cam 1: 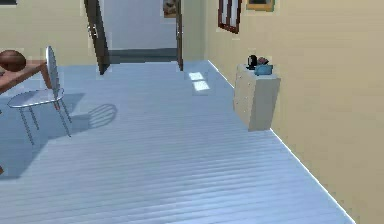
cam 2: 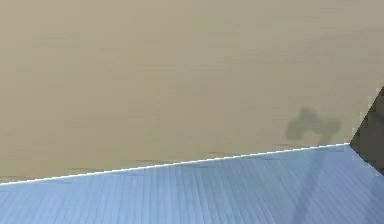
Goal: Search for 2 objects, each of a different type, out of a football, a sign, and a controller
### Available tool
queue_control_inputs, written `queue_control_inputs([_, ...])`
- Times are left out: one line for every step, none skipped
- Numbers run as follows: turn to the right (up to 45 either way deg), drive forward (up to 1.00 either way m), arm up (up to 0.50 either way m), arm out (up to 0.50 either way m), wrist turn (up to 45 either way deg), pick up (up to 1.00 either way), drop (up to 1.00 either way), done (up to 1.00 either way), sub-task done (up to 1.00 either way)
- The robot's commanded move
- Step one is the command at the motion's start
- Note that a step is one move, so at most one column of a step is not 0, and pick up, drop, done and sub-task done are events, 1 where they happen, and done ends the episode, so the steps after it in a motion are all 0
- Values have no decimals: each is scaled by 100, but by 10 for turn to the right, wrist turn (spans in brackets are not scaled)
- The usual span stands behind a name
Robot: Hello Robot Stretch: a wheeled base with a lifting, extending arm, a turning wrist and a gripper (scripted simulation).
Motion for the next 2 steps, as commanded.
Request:
queue_control_inputs([0, 20, 0, 0, 0, 0, 0, 0, 0])
queue_control_inputs([-450, 0, 0, 0, 0, 0, 0, 0, 0])
